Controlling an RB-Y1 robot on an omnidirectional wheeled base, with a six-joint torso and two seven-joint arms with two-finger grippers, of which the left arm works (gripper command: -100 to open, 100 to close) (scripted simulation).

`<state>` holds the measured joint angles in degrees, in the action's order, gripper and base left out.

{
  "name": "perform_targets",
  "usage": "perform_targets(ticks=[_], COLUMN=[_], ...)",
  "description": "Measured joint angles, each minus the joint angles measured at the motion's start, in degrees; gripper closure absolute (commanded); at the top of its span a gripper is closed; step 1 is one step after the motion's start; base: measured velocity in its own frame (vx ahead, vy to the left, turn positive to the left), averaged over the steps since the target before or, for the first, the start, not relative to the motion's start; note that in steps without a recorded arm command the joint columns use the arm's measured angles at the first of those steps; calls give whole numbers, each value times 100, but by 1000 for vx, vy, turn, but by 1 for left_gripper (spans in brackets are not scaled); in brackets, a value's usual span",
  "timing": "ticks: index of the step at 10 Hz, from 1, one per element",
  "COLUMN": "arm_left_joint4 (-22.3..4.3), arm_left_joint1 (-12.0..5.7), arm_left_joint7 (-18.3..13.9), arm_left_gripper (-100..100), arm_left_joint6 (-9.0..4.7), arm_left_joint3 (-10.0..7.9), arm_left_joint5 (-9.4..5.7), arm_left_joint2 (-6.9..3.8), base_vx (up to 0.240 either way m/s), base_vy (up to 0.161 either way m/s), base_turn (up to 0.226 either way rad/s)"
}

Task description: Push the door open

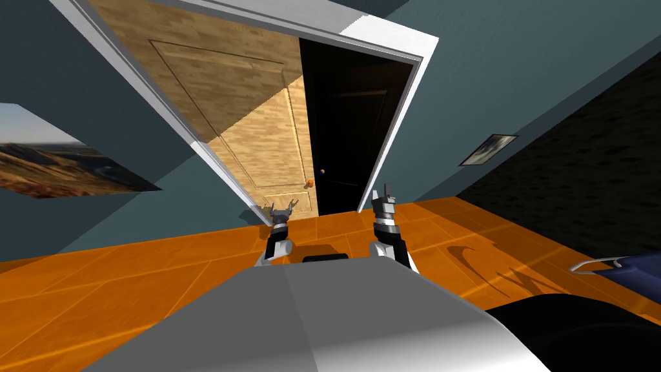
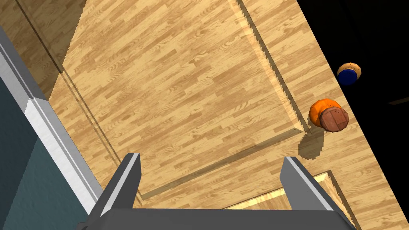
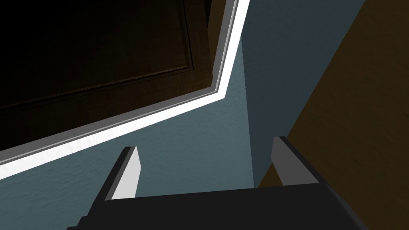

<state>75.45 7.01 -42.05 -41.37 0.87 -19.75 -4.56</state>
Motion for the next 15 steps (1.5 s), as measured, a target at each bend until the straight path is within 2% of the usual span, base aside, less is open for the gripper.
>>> perform_targets(ticks=[2,5,8,15], arm_left_joint4=[-227,-716,-1111,-2121], arm_left_joint1=[-92,-269,-445,-835], arm_left_joint7=[-173,-472,-763,-1457], arm_left_gripper=[-100,-100,-100,-100], arm_left_joint6=[-44,-180,-227,-454], arm_left_joint3=[2,8,5,18], arm_left_joint5=[-62,-169,-291,-548], arm_left_joint2=[17,24,84,215], base_vx=[64,88,108,98], base_vy=[1,8,14,10], base_turn=[-32,-93,-79,-75])
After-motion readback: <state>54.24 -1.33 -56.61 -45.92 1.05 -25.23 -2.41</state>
